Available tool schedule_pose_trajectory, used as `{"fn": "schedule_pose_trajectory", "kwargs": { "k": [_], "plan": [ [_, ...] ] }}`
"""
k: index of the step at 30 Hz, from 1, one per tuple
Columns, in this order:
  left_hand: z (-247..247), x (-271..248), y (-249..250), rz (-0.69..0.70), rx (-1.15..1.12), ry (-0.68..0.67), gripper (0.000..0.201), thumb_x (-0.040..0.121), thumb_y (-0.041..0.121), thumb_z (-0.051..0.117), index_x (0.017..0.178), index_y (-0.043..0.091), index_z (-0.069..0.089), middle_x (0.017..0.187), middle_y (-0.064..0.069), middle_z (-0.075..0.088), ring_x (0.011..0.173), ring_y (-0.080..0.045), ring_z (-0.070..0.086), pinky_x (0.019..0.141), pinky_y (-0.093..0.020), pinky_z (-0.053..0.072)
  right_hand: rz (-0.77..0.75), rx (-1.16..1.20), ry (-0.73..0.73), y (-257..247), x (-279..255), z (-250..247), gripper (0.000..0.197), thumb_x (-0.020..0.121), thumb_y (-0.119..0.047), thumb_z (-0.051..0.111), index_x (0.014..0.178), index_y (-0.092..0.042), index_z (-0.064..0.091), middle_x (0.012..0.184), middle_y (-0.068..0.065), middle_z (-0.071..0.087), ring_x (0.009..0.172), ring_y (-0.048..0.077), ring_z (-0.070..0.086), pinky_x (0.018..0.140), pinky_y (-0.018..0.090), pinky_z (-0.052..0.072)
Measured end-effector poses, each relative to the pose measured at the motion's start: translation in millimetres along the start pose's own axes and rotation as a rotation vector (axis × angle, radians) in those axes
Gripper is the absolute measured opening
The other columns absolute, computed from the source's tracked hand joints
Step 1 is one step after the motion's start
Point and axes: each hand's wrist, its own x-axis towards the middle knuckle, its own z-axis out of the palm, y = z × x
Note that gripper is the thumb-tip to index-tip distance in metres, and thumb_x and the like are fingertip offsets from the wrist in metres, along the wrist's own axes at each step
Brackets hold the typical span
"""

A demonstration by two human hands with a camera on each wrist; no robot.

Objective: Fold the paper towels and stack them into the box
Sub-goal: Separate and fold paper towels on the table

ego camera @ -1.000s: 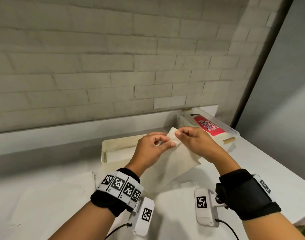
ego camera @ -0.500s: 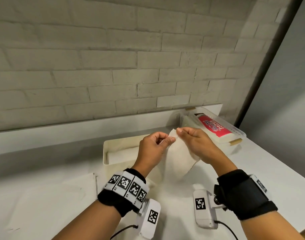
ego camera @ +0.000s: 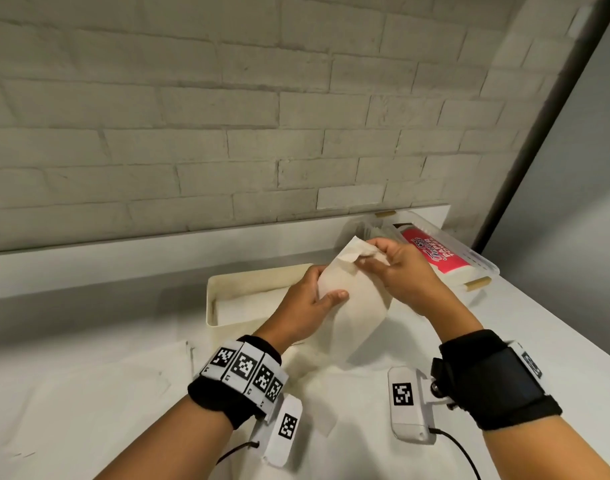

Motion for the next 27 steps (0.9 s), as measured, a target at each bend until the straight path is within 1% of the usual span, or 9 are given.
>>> {"fn": "schedule_pose_trajectory", "kwargs": {
  "k": [5,10,13,16,18,21,23,25,27],
  "plan": [
    [-1.0,-3.6,1.8,-0.017,0.044,-0.005,0.036,0.093,0.025,0.055,0.124,0.012,0.043,0.115,-0.004,0.061,0.105,-0.019,0.058,0.087,-0.031,0.044,0.015,-0.026,0.034,1.6,2.5,0.7,0.004,0.087,-0.019,0.064,0.085,-0.022,0.063,0.085,0.004,0.067,0.078,0.021,0.062,0.073,0.036,0.052],
    [-3.8,-4.9,2.3,-0.018,0.139,-0.008,0.030,0.092,0.026,0.057,0.116,0.009,0.050,0.110,-0.009,0.063,0.102,-0.025,0.059,0.083,-0.034,0.045,-0.003,-0.307,0.023,-1.2,3.4,-8.0,0.014,0.082,-0.018,0.069,0.095,-0.014,0.068,0.088,0.006,0.066,0.084,0.022,0.061,0.069,0.026,0.045],
    [0.0,-6.5,-9.1,-0.094,0.317,-0.030,0.053,0.086,0.026,0.065,0.130,0.008,0.042,0.124,-0.006,0.052,0.117,-0.023,0.047,0.091,-0.028,0.039,-0.009,-0.475,0.250,-9.8,4.8,-24.7,0.027,0.085,-0.022,0.065,0.111,-0.014,0.067,0.107,0.011,0.067,0.101,0.029,0.059,0.081,0.027,0.042],
    [13.0,-16.6,-27.6,-0.111,0.504,-0.058,0.061,0.084,0.022,0.068,0.133,0.010,0.034,0.129,-0.005,0.043,0.124,-0.022,0.038,0.100,-0.029,0.035,0.014,-0.511,0.407,-16.1,1.8,-46.7,0.024,0.087,-0.020,0.062,0.109,-0.013,0.068,0.108,0.015,0.067,0.104,0.033,0.056,0.086,0.031,0.040],
    [25.2,-24.9,-36.2,-0.033,0.628,-0.161,0.052,0.083,0.015,0.067,0.128,0.014,0.040,0.127,-0.002,0.046,0.118,-0.020,0.044,0.093,-0.028,0.038,0.047,-0.512,0.438,-14.9,-1.4,-58.2,0.021,0.087,-0.018,0.061,0.105,-0.012,0.068,0.103,0.017,0.067,0.103,0.034,0.056,0.085,0.032,0.042],
    [47.6,-35.9,-43.3,0.112,0.867,-0.537,0.037,0.080,0.011,0.063,0.115,0.019,0.053,0.119,-0.002,0.052,0.109,-0.022,0.050,0.077,-0.028,0.037,0.098,-0.475,0.441,-8.3,-8.8,-64.8,0.019,0.087,-0.019,0.061,0.103,-0.012,0.068,0.097,0.015,0.064,0.104,0.033,0.056,0.089,0.040,0.047],
    [61.3,-39.0,-48.8,0.133,0.954,-0.723,0.035,0.078,0.017,0.066,0.112,0.020,0.059,0.117,-0.004,0.053,0.108,-0.023,0.051,0.074,-0.027,0.036,0.133,-0.470,0.431,-2.1,-14.4,-64.9,0.023,0.087,-0.020,0.062,0.108,-0.014,0.067,0.101,0.013,0.063,0.106,0.031,0.055,0.088,0.039,0.047],
    [68.0,-39.3,-51.9,0.134,0.961,-0.757,0.032,0.076,0.024,0.069,0.107,0.019,0.062,0.113,-0.003,0.054,0.105,-0.022,0.051,0.073,-0.027,0.036,0.160,-0.476,0.419,4.7,-17.4,-63.5,0.028,0.086,-0.023,0.063,0.113,-0.017,0.066,0.110,0.012,0.064,0.109,0.029,0.054,0.088,0.037,0.045],
    [70.4,-37.3,-52.9,0.130,0.917,-0.739,0.025,0.075,0.026,0.070,0.098,0.019,0.064,0.106,0.000,0.056,0.100,-0.020,0.053,0.071,-0.025,0.035,0.190,-0.499,0.400,11.3,-19.7,-62.1,0.032,0.086,-0.026,0.063,0.118,-0.022,0.064,0.114,0.010,0.063,0.112,0.029,0.053,0.093,0.041,0.045]
  ]
}}
